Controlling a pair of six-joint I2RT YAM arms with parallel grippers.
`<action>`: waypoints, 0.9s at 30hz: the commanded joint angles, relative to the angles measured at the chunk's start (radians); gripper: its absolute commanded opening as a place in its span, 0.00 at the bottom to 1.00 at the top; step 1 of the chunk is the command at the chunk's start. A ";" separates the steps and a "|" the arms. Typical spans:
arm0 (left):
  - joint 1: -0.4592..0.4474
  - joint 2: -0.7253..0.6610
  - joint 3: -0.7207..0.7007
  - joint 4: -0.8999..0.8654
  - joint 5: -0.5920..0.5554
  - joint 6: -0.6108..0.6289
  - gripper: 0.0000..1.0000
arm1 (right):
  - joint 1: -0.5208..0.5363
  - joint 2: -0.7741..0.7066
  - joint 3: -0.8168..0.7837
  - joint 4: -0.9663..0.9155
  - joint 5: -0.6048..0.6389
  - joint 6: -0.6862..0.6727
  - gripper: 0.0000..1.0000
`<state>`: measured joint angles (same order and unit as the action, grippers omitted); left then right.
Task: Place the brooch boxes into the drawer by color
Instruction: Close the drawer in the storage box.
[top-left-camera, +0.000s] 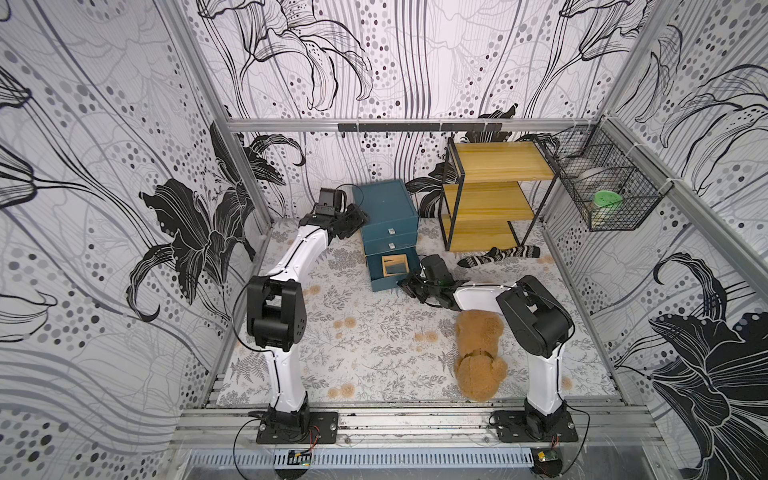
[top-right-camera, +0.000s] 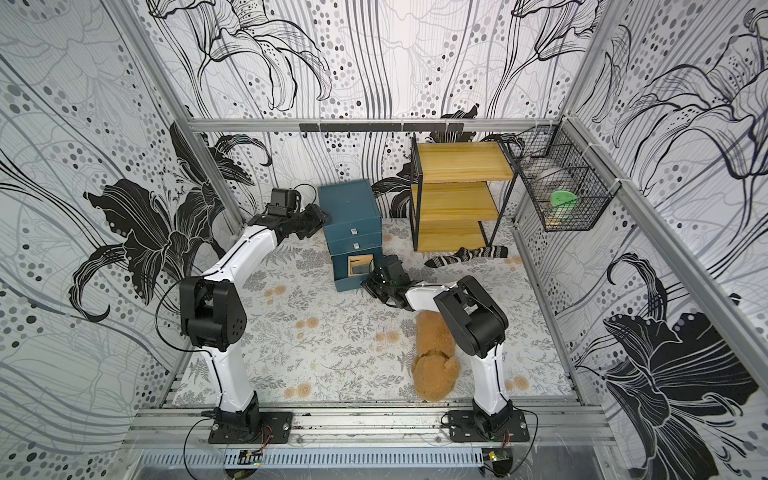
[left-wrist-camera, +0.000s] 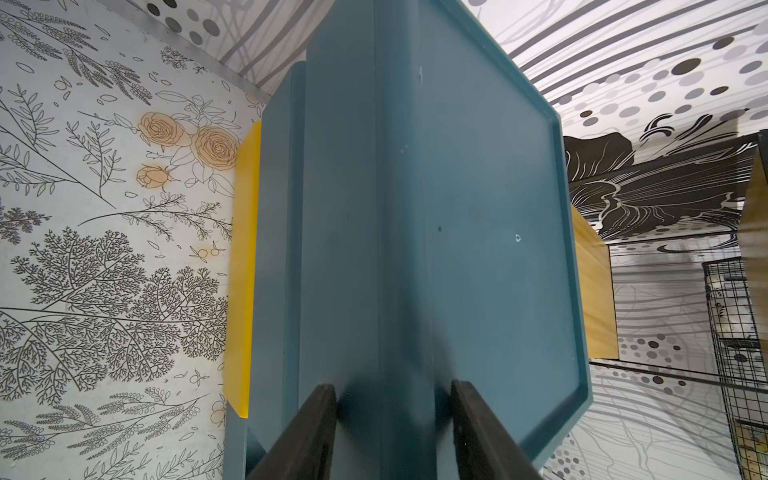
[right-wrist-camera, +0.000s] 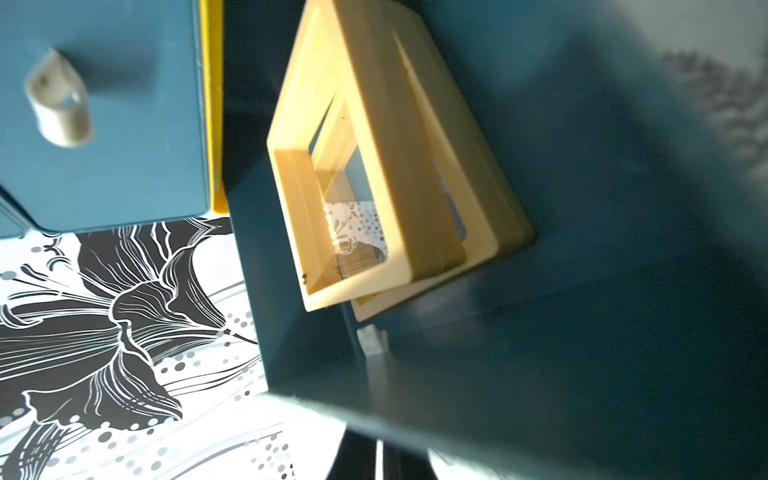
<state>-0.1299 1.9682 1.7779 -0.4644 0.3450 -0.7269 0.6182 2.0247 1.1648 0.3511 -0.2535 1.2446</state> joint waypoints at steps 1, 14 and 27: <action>0.001 0.026 -0.018 -0.057 0.003 0.018 0.48 | -0.015 0.037 0.060 -0.012 0.013 -0.010 0.00; 0.001 0.022 -0.033 -0.055 0.002 0.017 0.48 | -0.030 0.189 0.298 -0.095 -0.003 0.000 0.00; 0.001 0.020 -0.044 -0.051 0.003 0.018 0.47 | -0.052 0.305 0.473 -0.112 0.003 0.057 0.00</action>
<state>-0.1284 1.9682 1.7729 -0.4557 0.3450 -0.7269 0.5663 2.2986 1.5864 0.2333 -0.2474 1.2823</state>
